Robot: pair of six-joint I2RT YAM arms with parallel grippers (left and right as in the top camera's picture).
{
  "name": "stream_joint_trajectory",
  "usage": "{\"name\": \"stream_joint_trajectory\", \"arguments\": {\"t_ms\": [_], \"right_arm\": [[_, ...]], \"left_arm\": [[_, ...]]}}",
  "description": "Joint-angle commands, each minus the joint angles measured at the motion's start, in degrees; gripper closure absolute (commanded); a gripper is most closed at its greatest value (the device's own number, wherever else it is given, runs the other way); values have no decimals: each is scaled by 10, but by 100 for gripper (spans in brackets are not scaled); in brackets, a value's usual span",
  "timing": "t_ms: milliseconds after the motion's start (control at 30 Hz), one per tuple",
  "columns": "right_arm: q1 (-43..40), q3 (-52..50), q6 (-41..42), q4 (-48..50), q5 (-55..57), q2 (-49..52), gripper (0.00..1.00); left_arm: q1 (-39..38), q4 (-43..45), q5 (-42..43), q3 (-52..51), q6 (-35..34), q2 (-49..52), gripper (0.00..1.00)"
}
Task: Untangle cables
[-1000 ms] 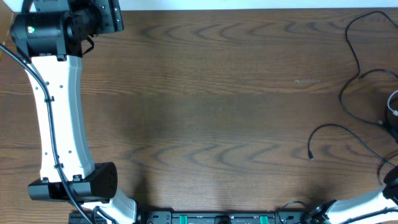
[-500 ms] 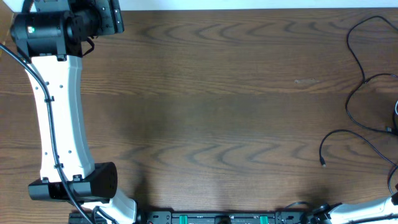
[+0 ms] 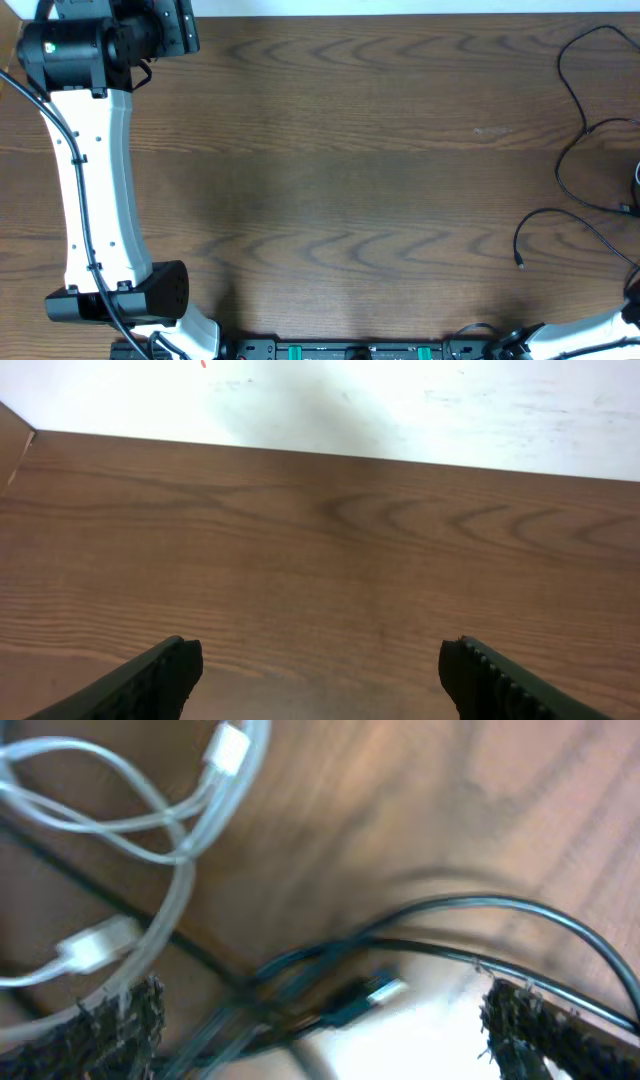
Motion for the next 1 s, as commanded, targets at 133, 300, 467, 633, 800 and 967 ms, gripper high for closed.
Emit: {"name": "stream_joint_trajectory", "arguments": {"t_ms": [133, 300, 467, 633, 800, 967], "right_arm": [[81, 92, -19, -62, -41, -5, 1], [192, 96, -71, -73, -81, -9, 6], [294, 97, -71, -74, -81, -42, 6], [433, 97, -78, -91, -77, -110, 5], [574, 97, -85, -126, 51, -141, 2], [666, 97, -93, -106, 124, -166, 1]], "left_arm": [[1, 0, 3, -2, 0, 4, 19], [2, 13, 3, -2, 0, 4, 19], [2, 23, 3, -2, 0, 5, 19], [2, 22, 3, -2, 0, 5, 19], [2, 23, -10, -2, 0, 5, 19], [2, 23, -10, -2, 0, 5, 19]]}}
